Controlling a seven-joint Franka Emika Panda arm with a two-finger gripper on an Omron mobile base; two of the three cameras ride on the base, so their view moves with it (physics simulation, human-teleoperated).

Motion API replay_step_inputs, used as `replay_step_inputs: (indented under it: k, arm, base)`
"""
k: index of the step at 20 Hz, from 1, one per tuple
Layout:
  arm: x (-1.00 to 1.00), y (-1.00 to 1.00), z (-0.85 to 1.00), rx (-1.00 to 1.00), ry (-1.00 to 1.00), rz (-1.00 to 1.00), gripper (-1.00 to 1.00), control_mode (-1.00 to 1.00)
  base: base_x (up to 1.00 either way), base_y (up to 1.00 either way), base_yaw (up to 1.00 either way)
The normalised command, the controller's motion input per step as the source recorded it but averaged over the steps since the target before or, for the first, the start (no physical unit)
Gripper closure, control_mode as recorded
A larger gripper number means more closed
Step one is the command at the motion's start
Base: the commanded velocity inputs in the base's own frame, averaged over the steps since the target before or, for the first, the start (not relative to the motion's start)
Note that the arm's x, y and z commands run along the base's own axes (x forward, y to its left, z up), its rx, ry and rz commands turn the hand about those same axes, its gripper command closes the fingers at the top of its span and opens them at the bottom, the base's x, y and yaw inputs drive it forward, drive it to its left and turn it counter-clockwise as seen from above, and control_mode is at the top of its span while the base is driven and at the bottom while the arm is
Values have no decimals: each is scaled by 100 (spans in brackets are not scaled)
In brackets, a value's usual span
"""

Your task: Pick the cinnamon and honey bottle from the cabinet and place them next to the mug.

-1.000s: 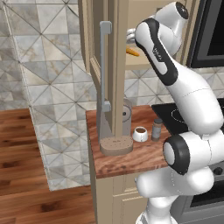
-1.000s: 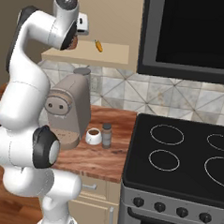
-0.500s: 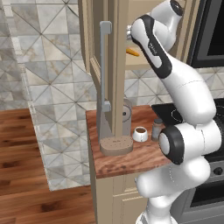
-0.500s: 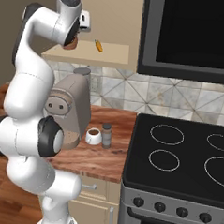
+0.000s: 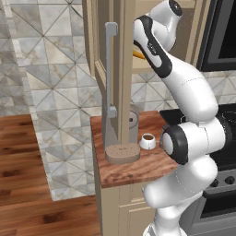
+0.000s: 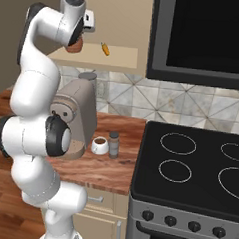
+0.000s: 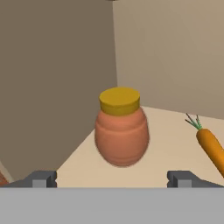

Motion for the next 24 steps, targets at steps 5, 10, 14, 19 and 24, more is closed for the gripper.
replay_step_inputs:
  k: [5, 10, 14, 19, 24]
  arm:
    - [31, 5, -1, 0, 0, 0, -100, -100]
    - [33, 7, 0, 0, 0, 0, -100, -100]
    - [37, 2, 0, 0, 0, 0, -100, -100]
    - [32, 0, 0, 0, 0, 0, -100, -100]
    - [19, 0, 0, 0, 0, 0, -100, -100]
  base:
    - [0, 0, 0]
    - [0, 0, 0]
    - [0, 0, 0]
    - [0, 0, 0]
    - [0, 0, 0]
